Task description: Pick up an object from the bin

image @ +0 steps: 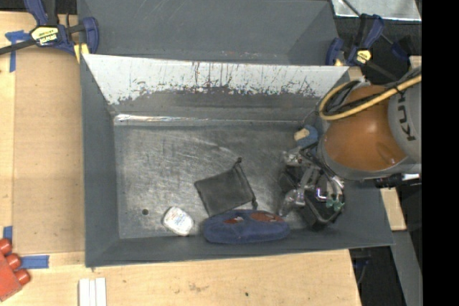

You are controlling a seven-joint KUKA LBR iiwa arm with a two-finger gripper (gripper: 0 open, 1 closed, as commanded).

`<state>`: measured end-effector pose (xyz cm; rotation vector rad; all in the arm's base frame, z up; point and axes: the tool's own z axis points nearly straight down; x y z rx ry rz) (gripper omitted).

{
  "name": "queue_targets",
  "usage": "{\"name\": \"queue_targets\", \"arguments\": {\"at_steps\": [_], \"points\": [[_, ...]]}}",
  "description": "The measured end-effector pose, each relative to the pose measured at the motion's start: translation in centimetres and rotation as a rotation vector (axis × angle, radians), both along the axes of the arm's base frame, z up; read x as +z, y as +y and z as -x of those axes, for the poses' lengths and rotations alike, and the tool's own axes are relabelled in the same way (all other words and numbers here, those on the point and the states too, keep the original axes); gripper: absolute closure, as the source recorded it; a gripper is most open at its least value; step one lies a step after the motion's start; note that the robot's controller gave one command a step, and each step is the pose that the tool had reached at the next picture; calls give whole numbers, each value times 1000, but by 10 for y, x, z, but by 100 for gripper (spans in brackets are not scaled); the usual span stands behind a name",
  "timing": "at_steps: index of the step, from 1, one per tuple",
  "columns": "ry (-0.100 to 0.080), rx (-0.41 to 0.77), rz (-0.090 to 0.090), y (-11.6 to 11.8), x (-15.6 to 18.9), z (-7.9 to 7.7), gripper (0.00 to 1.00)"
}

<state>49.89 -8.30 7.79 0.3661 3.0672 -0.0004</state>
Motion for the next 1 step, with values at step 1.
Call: {"name": "queue_targets", "arguments": {"at_steps": [1], "points": [[46, 338, 3, 40, 23, 9, 0]]}}
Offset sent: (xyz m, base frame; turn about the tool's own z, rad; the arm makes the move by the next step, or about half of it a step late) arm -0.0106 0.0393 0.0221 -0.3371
